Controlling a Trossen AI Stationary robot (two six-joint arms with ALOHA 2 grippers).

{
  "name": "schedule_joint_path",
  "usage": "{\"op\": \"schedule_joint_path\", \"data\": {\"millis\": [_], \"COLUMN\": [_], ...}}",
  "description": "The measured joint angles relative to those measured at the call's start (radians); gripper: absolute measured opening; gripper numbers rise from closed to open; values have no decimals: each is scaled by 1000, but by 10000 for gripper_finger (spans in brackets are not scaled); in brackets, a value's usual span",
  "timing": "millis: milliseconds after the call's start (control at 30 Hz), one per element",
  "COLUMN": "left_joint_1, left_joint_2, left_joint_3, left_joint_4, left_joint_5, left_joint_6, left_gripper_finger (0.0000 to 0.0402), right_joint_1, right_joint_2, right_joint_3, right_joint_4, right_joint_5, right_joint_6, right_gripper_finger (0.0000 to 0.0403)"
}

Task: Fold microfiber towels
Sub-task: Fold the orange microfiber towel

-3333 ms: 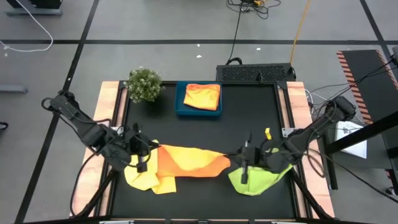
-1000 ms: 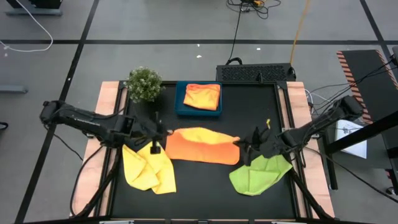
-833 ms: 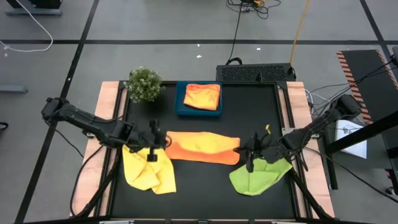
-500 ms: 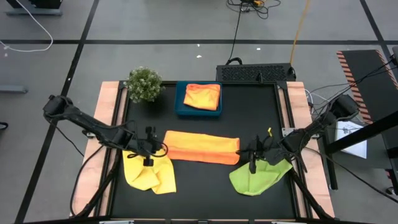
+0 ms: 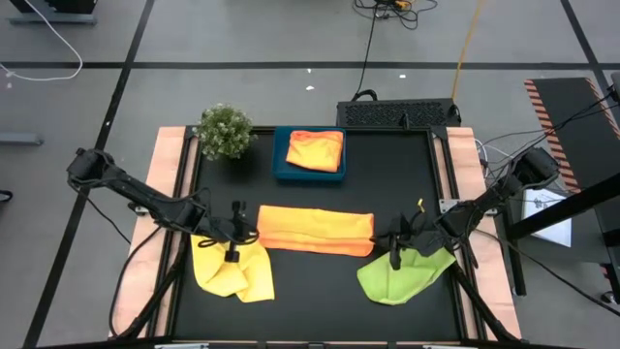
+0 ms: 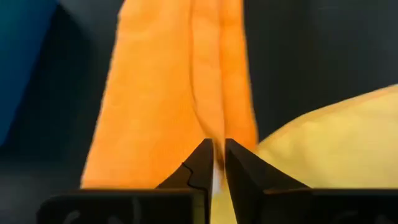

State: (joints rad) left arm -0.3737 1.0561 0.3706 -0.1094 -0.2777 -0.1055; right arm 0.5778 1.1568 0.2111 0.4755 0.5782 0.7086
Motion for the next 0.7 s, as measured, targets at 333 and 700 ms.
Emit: {"op": "schedule_joint_path", "data": {"millis": [333,700], "left_joint_1": [-1,35], "left_joint_2": [0,-2], "left_joint_3": [12,92], "left_joint_4": [-15,-20], "left_joint_5": [53,-39], "left_joint_6": [-8,45], "left_gripper_finger": [80,81], "right_joint_1": [0,-50], "right_joint_2": [0,0], "right_joint_3": [0,0], "right_joint_4": [37,127], "right_joint_5": [-85,-90], "right_joint_6": [-22,-70], "right_gripper_finger": [80,134]}}
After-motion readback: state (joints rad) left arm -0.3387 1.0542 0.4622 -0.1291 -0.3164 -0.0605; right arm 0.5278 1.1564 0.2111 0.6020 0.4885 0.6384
